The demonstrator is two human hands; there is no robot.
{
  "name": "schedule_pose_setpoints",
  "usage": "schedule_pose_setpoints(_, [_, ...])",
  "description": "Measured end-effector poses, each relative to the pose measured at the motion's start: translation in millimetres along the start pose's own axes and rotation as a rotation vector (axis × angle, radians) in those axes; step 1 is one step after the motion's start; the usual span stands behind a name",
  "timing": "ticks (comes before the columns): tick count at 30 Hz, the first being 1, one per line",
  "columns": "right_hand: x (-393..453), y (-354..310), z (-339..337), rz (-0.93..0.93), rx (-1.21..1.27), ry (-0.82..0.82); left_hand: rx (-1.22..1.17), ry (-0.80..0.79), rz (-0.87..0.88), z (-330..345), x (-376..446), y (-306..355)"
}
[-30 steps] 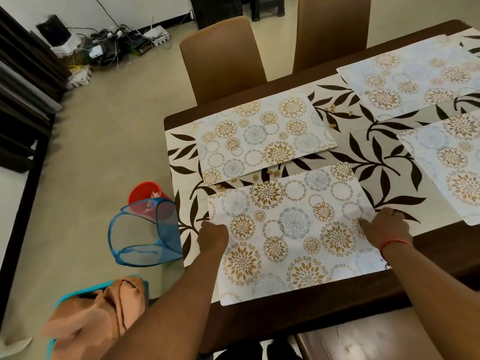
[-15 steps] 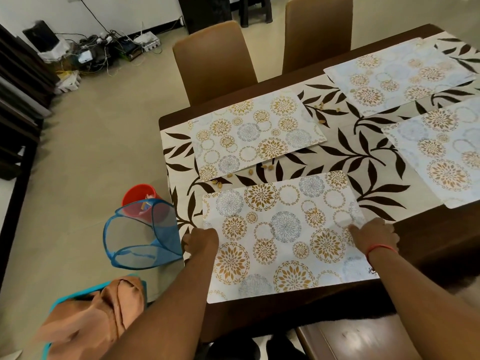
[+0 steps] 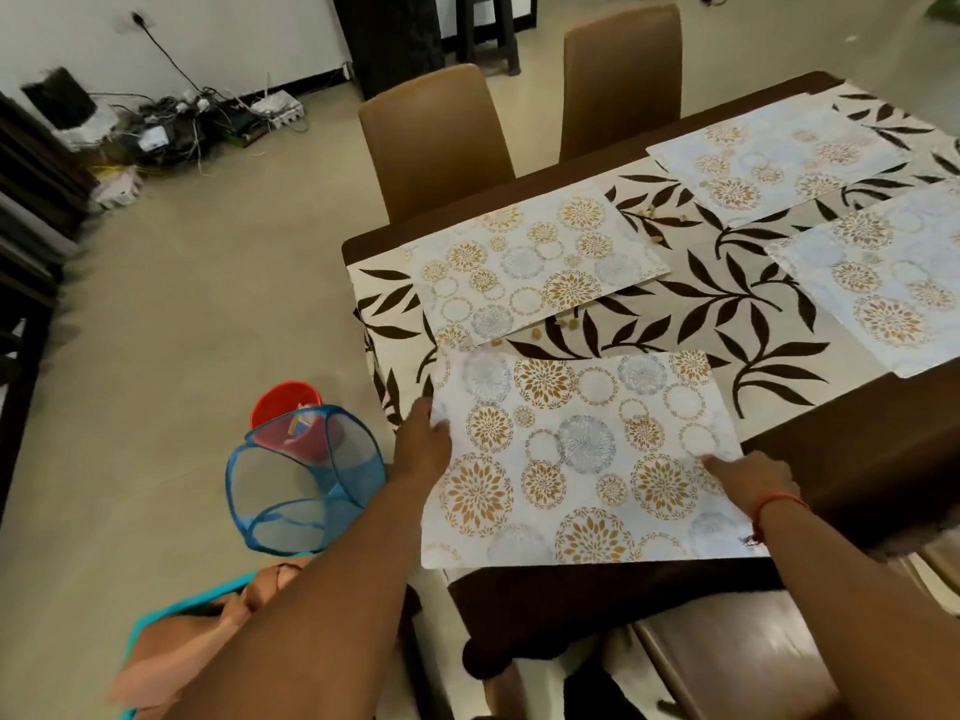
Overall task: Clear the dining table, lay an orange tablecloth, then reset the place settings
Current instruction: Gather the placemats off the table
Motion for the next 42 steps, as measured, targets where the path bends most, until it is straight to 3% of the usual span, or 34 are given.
schedule_pose_setpoints(6, [-48.7,-8.0,0.6,-0.113,0.095,0.146,-0.05,-0.063,0.222,-19.4,3.4,42.6])
schedule_pose_setpoints(11, [-91.8,-47.9,-47.8,-0.476,0.079,0.34,0.04,-0.19,0.425,-8.6,5.2,106.1])
schedule_pose_setpoints(14, [-110.5,-68.2,-88.0,-0.598,-0.032,0.469,0.112,-0.273,0.625,8.1,-7.3,161.0])
schedule_pose_setpoints(18, [-109.6,-55.3,-120.8,-0.511,0.066,0.306,0.094,-0.302,0.796,24.6,-32.3,231.4])
schedule_pose_setpoints(22, [-114.3,-7.4,-157.2,-0.44,0.273,0.34,0.116,-0.228,0.88,44.3,-61.4,281.1])
schedule_pose_setpoints(26, [-119.5,52.6,-177.2,-0.373,0.536,0.402,0.108,-0.083,0.814,63.9,-85.7,295.3])
schedule_pose_setpoints(29, [-121.8,101.8,-182.9,-0.305,0.644,0.443,0.089,-0.059,0.65,87.5,-107.0,274.0])
schedule_pose_setpoints(35, [-127.2,187.7,-175.4,-0.235,0.798,0.46,-0.196,-0.319,0.156,155.3,-162.5,204.0])
schedule_pose_setpoints(42, [-132.1,272.0,-192.4,-0.249,0.914,0.402,-0.27,-0.346,0.092,195.4,-268.7,193.3])
Point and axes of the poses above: each hand's wrist, its own x-axis towards the middle knuckle, its own z-axis out of the palm, y = z × x, the point moved 9 cm from there along x, towards the middle knuckle, and after that the axes turned 3 degrees about y, right-handed, at the moved point
